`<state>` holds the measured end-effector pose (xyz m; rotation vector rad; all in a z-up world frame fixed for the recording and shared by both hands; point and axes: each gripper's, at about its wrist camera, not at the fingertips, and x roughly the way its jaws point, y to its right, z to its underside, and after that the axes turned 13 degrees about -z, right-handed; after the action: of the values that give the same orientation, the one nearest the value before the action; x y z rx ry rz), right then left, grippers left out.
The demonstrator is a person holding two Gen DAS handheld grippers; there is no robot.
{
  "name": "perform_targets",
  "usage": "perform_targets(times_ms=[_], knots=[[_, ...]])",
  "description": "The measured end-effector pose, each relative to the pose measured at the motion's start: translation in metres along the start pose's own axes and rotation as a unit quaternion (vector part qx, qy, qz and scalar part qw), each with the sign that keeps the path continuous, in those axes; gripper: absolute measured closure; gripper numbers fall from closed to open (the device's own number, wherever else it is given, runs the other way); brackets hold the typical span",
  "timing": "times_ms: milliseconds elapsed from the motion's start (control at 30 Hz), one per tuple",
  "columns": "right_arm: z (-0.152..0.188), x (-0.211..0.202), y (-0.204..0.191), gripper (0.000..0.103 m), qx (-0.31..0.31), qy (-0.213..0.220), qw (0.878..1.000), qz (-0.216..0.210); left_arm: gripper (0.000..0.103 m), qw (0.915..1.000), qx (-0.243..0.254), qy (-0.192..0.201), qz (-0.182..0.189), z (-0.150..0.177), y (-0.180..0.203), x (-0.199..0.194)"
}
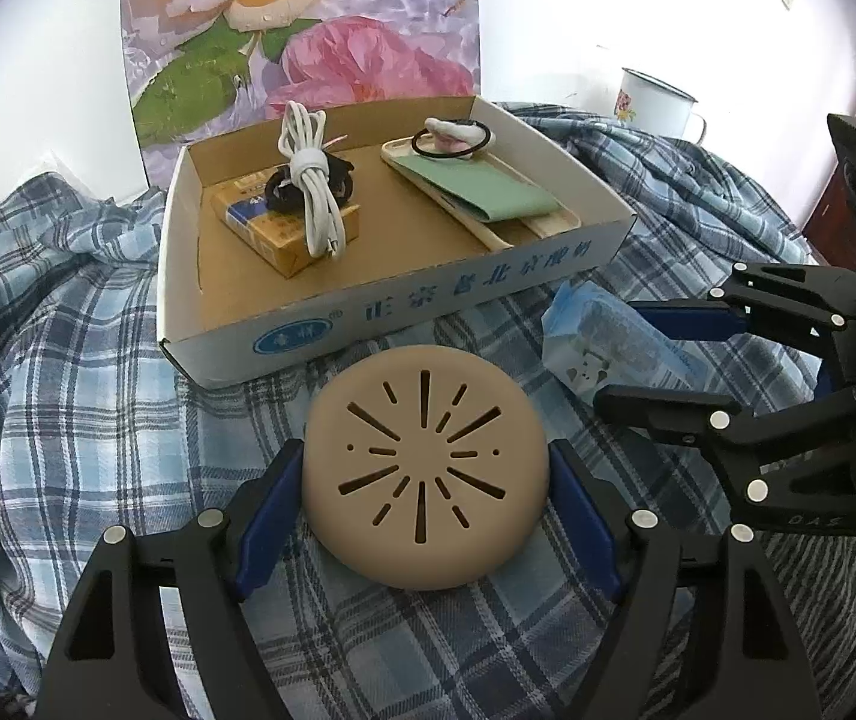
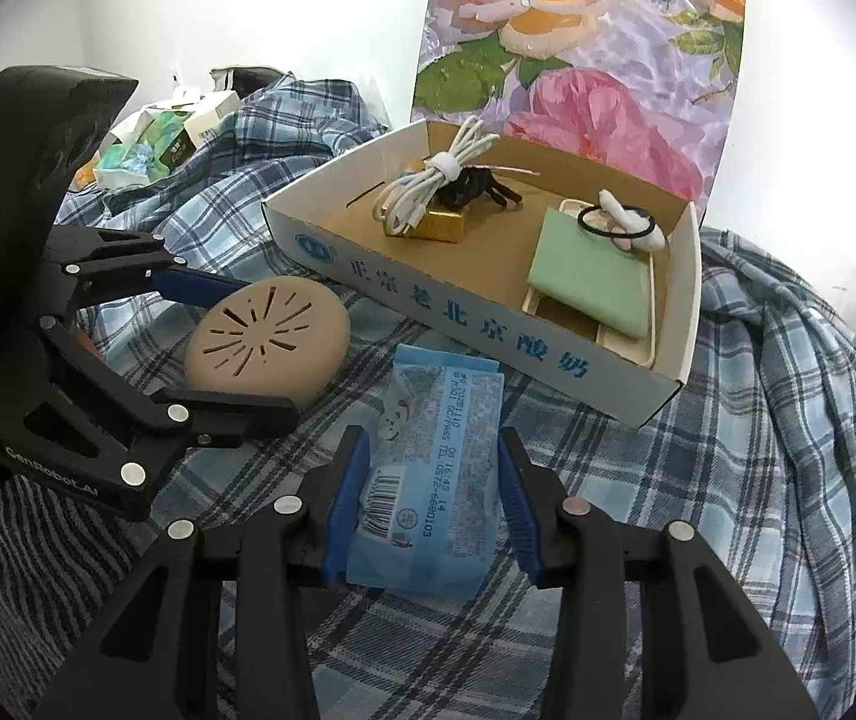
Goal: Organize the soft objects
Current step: 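Lift the beige disc and blue packet and carry both over the box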
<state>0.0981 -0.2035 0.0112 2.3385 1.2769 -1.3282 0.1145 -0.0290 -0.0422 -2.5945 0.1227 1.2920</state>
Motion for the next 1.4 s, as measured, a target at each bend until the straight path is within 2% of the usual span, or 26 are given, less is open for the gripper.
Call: perform_targets(times_ms=[600, 1033, 1233, 1400], knots=[[-0.007, -0.022, -0.021, 0.061, -0.038, 0.047, 0.998, 0.034, 0.023, 0.9988, -0.016, 0.047, 0.001, 0.000, -0.003, -0.021], [-0.011, -0.039, -0.028, 0.061, -0.045, 0.078, 0.994, 0.060, 0.023, 0.9974, -0.029, 0.061, 0.026, -0.002, -0.006, -0.044], [-0.013, -0.046, -0.028, 0.061, -0.044, 0.088, 0.993, 0.065, 0.023, 0.9940, -0.016, 0.106, 0.025, -0.001, -0.002, -0.075], [-0.015, -0.054, -0.029, 0.061, -0.043, 0.103, 0.992, 0.059, 0.023, 0.9916, -0.016, 0.127, 0.019, 0.000, -0.001, -0.088]])
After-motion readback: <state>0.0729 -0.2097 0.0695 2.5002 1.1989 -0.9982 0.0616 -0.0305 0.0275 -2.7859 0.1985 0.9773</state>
